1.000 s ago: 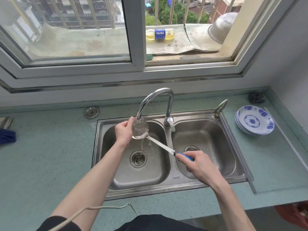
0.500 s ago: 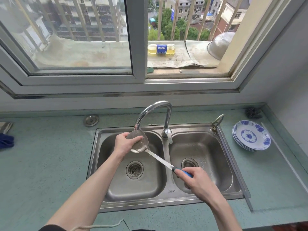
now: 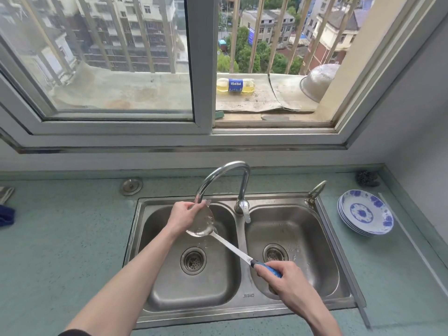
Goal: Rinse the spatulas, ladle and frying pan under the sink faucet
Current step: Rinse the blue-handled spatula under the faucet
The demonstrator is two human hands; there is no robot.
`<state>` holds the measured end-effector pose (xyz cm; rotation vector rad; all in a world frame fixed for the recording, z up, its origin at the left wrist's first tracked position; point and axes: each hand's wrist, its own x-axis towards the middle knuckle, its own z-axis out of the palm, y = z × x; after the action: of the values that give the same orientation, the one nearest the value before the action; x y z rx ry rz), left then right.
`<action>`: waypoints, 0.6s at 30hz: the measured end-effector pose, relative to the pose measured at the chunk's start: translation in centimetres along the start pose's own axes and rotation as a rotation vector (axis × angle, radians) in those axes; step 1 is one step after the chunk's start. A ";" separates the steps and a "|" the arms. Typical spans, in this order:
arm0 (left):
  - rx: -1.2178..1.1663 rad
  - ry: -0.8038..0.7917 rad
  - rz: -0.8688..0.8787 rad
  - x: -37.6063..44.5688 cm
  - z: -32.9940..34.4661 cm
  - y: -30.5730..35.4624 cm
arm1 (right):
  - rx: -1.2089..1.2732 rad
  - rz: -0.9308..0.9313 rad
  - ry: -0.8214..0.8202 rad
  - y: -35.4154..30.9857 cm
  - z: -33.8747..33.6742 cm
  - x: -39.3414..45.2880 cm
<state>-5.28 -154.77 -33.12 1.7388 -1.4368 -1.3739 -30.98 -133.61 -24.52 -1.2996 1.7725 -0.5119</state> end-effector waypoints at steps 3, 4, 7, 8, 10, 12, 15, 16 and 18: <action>0.003 0.019 -0.003 0.5 0.2 -1.0 | -0.013 0.000 -0.004 -0.1 0.1 0.1; 0.004 -0.011 -0.006 0.5 0.0 -1.1 | -0.016 0.004 -0.006 -0.1 0.1 0.1; -0.024 -0.167 -0.051 0.5 -0.9 -1.0 | -0.016 0.007 -0.008 -0.1 0.2 0.2; -0.037 -0.194 -0.066 0.4 -1.0 -1.0 | -0.019 0.001 -0.010 -0.1 0.3 0.3; 0.008 -0.121 -0.052 0.4 -0.8 -1.2 | -0.030 -0.003 -0.013 -0.4 0.6 0.4; 0.082 0.005 -0.030 0.3 -0.5 -1.3 | -0.033 -0.004 -0.007 -0.8 0.7 0.6; 0.162 0.180 -0.024 -0.4 0.1 -1.6 | -0.047 -0.013 -0.008 -1.2 0.2 0.9; 0.219 0.243 -0.017 -0.8 0.3 -1.7 | -0.052 -0.018 -0.009 -1.3 0.0 1.0; 0.355 0.353 0.033 -1.6 0.9 -1.6 | -0.043 -0.017 -0.011 -1.4 -0.3 1.1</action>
<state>-5.30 -152.63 -34.22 2.0409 -1.5592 -0.7711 -30.54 -135.19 -23.82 -1.3454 1.7738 -0.4775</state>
